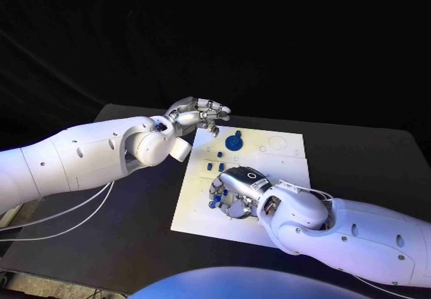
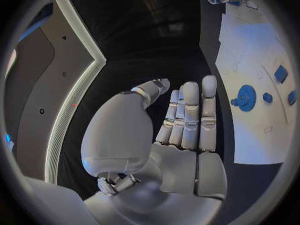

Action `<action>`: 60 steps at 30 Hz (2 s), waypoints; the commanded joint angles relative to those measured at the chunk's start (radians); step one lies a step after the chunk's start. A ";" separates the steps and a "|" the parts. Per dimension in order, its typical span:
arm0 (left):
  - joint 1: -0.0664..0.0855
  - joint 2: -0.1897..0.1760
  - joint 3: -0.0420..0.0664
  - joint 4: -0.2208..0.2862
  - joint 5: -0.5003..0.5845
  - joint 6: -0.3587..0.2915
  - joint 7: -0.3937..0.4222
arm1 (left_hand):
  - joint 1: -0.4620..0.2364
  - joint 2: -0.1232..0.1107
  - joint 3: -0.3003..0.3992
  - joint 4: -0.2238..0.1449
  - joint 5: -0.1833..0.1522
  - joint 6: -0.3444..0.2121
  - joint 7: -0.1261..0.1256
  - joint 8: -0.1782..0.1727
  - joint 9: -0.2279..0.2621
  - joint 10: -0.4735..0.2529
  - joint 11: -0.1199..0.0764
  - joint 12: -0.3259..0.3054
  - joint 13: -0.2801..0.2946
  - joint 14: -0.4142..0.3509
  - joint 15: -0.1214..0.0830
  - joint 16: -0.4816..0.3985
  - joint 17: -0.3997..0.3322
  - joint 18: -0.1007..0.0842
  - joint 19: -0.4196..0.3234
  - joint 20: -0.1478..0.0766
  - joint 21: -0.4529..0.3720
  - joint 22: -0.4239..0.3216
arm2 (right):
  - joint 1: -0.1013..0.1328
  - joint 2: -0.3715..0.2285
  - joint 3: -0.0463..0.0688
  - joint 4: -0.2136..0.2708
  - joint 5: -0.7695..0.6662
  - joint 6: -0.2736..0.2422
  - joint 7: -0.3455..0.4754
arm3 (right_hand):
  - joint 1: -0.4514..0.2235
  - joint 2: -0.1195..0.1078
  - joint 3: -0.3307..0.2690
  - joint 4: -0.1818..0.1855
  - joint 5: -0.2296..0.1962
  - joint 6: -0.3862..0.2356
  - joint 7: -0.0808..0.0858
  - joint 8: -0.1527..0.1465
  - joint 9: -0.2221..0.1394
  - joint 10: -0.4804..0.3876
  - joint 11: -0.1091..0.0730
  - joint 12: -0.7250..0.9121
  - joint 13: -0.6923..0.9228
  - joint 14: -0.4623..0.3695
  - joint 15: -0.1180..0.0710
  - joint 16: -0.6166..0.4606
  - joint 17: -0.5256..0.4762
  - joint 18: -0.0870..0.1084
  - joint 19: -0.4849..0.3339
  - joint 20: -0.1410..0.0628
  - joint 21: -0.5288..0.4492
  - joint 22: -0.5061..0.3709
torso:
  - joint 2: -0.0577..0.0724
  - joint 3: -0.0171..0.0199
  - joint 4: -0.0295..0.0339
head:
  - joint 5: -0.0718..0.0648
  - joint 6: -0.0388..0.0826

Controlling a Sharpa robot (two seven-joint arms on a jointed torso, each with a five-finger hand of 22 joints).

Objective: Assemble the parts on the task board

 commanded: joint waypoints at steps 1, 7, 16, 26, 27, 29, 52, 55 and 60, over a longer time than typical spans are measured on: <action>0.001 0.002 0.001 0.002 -0.001 0.016 0.006 | -0.002 0.005 -0.006 0.000 0.005 -0.007 -0.003 0.002 0.000 -0.005 0.000 0.003 0.000 -0.006 0.001 -0.006 -0.001 0.019 -0.002 0.006 -0.003 -0.001 | -0.004 0.005 0.000 -0.006 -0.005 0.003 0.011 | 0.005 0.001 0.002 -0.003 0.006 0.003 -0.001 0.003 0.001 0.045 -0.037 0.002 0.018 0.046 -0.008 0.004 0.000 -0.013 -0.001 -0.004 -0.004 0.044 | 0.000 0.0001 -0.0004 | 0.003 -0.001; 0.001 0.002 0.000 0.002 -0.001 0.016 0.005 | -0.003 0.007 -0.007 0.000 0.006 -0.008 -0.002 0.005 0.001 -0.007 0.001 0.006 0.000 -0.007 0.001 -0.004 -0.004 0.019 -0.001 0.006 -0.006 -0.002 | -0.006 0.009 -0.001 -0.015 -0.008 0.001 0.007 | 0.005 0.001 0.002 -0.003 0.006 0.003 -0.001 0.003 0.001 0.045 -0.037 0.002 0.018 0.046 -0.008 0.004 0.000 -0.013 -0.001 -0.004 -0.004 0.044 | 0.000 -0.0002 -0.0003 | 0.004 -0.003; 0.001 0.001 0.000 0.003 -0.001 0.016 0.005 | -0.003 0.007 -0.007 0.000 0.006 -0.008 -0.002 0.005 0.001 -0.007 0.001 0.006 0.000 -0.007 0.001 -0.004 -0.004 0.019 -0.001 0.006 -0.006 -0.002 | -0.009 0.019 -0.001 -0.029 -0.015 -0.001 0.001 | 0.004 0.000 0.002 -0.003 0.009 0.002 -0.001 0.003 0.002 0.044 -0.037 0.001 0.018 0.046 -0.007 0.003 -0.001 -0.013 -0.001 -0.004 -0.004 0.044 | 0.000 -0.0003 0.0005 | 0.005 -0.005; 0.001 -0.002 0.000 0.005 -0.001 0.016 0.004 | -0.003 0.007 -0.007 0.000 0.006 -0.008 -0.002 0.005 0.001 -0.007 0.001 0.006 0.000 -0.007 0.001 -0.004 -0.004 0.019 -0.001 0.006 -0.006 -0.002 | -0.010 0.029 -0.002 -0.037 -0.018 0.036 0.005 | -0.005 -0.005 0.001 -0.005 0.009 -0.005 0.000 0.001 0.004 0.040 -0.035 -0.005 0.018 0.046 -0.006 0.003 -0.003 -0.012 -0.003 -0.003 -0.010 0.042 | -0.001 -0.0016 -0.0002 | 0.007 -0.008; 0.001 -0.002 0.000 0.005 -0.001 0.015 0.004 | -0.003 0.007 -0.007 0.000 0.006 -0.008 -0.002 0.005 0.001 -0.007 0.001 0.006 0.000 -0.007 0.001 -0.004 -0.004 0.019 -0.001 0.006 -0.006 -0.002 | -0.010 0.030 -0.002 -0.038 -0.016 0.042 0.007 | -0.013 -0.010 0.000 -0.005 0.008 -0.013 0.002 -0.003 0.004 0.033 -0.032 -0.011 0.017 0.045 -0.004 0.002 -0.005 -0.012 -0.005 -0.002 -0.012 0.041 | -0.001 -0.0016 -0.0002 | 0.007 -0.008; 0.001 -0.003 0.000 0.006 -0.001 0.015 0.004 | -0.003 0.007 -0.007 0.000 0.006 -0.008 -0.002 0.005 0.001 -0.007 0.001 0.006 0.000 -0.007 0.001 -0.004 -0.004 0.019 -0.001 0.006 -0.006 -0.002 | -0.010 0.032 -0.002 -0.041 -0.012 0.058 0.015 | -0.034 -0.023 -0.004 -0.001 0.020 -0.033 0.007 -0.014 0.002 0.016 -0.025 -0.025 0.015 0.044 0.002 0.000 -0.008 -0.011 -0.008 0.002 -0.020 0.039 | 0.000 -0.0016 -0.0004 | 0.007 -0.008; 0.001 -0.007 0.001 0.007 -0.002 0.017 0.001 | -0.002 0.008 -0.008 -0.001 0.007 -0.010 -0.002 0.007 0.002 -0.010 0.001 0.009 0.000 -0.008 0.001 -0.003 -0.006 0.020 0.000 0.006 -0.008 -0.003 | -0.010 0.002 -0.006 -0.015 0.002 -0.075 0.035 | -0.079 -0.057 -0.164 0.013 0.060 -0.141 0.044 -0.086 -0.038 -0.160 0.020 -0.061 -0.015 0.015 0.041 -0.038 -0.089 0.016 -0.070 0.040 -0.174 -0.032 | -0.002 0.0000 -0.0005 | 0.001 -0.008; 0.001 -0.007 0.001 0.007 -0.002 0.018 0.001 | -0.002 0.008 -0.008 -0.001 0.007 -0.010 -0.002 0.007 0.002 -0.010 0.001 0.009 0.000 -0.008 0.001 -0.003 -0.006 0.020 0.000 0.006 -0.008 -0.003 | -0.008 -0.021 -0.004 0.007 0.011 -0.116 0.046 | -0.071 -0.052 -0.190 0.015 0.061 -0.143 0.046 -0.089 -0.042 -0.172 0.022 -0.054 -0.017 0.013 0.042 -0.040 -0.093 0.016 -0.071 0.042 -0.181 -0.036 | -0.002 -0.0005 -0.0011 | -0.003 -0.005; 0.001 -0.007 0.001 0.005 -0.003 0.019 0.001 | -0.002 0.008 -0.008 -0.001 0.007 -0.010 -0.002 0.007 0.002 -0.010 0.001 0.009 0.000 -0.008 0.001 -0.003 -0.006 0.020 0.000 0.006 -0.008 -0.003 | 0.013 -0.085 0.007 0.055 0.080 -0.194 0.085 | -0.054 -0.038 -0.218 0.022 0.069 -0.148 0.048 -0.097 -0.053 -0.176 0.022 -0.036 -0.018 0.005 0.042 -0.057 -0.124 0.023 -0.082 0.042 -0.218 -0.054 | -0.004 -0.0010 -0.0025 | -0.017 0.002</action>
